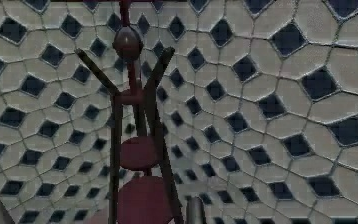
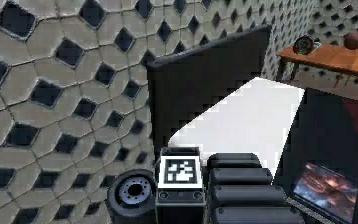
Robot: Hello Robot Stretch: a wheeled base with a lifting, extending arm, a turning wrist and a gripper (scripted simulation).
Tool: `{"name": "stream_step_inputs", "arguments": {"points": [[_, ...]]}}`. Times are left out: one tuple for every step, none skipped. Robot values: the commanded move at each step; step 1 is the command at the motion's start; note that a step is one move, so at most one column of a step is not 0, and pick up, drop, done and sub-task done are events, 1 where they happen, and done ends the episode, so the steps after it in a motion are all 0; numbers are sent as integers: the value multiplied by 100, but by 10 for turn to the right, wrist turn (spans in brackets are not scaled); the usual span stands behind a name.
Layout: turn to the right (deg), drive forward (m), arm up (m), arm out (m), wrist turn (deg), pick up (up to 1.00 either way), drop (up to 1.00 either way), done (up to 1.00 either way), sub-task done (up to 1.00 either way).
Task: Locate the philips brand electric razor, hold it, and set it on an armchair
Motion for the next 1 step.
{"name": "stream_step_inputs", "arguments": {"points": [[-30,0,0,0,0,0,0,0,0]]}}
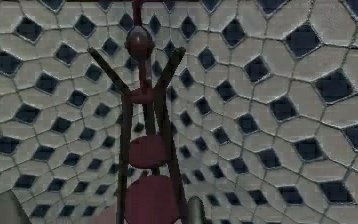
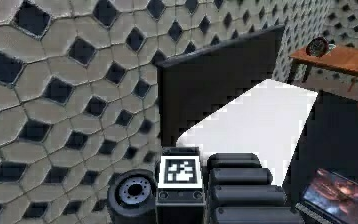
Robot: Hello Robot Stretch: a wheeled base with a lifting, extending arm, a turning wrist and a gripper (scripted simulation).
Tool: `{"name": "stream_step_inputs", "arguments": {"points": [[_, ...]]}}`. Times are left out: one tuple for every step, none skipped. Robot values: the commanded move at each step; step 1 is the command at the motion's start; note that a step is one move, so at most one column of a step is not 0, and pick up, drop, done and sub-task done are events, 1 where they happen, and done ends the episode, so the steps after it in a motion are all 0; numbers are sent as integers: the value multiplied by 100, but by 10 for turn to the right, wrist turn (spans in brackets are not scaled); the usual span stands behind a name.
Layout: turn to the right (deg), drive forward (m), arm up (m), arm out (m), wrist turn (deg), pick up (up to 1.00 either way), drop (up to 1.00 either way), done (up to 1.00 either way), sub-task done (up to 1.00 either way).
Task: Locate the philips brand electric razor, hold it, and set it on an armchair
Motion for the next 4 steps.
{"name": "stream_step_inputs", "arguments": {"points": [[450,0,0,0,0,0,0,0,0],[60,0,0,0,0,0,0,0,0],[-450,0,0,0,0,0,0,0,0],[-90,0,0,0,0,0,0,0,0]]}}
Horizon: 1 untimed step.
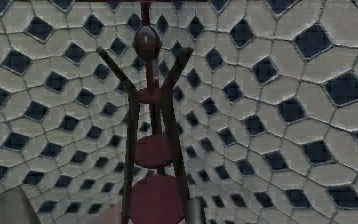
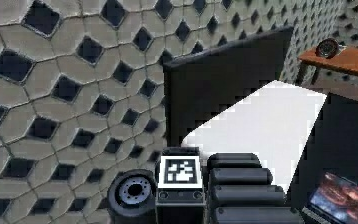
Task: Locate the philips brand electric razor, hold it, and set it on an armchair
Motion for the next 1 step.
{"name": "stream_step_inputs", "arguments": {"points": [[450,0,0,0,0,0,0,0,0]]}}
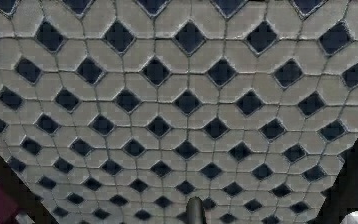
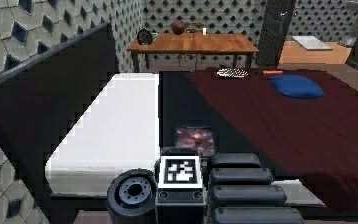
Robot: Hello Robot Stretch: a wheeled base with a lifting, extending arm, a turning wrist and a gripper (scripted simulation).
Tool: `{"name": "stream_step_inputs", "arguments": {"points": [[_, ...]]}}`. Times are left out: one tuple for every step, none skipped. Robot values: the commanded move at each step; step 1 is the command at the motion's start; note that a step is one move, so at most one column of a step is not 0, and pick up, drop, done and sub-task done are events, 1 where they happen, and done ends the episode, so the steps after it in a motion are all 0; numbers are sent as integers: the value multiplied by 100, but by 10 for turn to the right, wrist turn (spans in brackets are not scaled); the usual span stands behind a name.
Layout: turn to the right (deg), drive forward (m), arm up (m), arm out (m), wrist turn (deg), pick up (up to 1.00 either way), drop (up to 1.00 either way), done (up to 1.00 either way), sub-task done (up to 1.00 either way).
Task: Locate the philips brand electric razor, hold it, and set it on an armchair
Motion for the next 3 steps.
{"name": "stream_step_inputs", "arguments": {"points": [[90,0,0,0,0,0,0,0,0],[-450,0,0,0,0,0,0,0,0],[-210,0,0,0,0,0,0,0,0]]}}
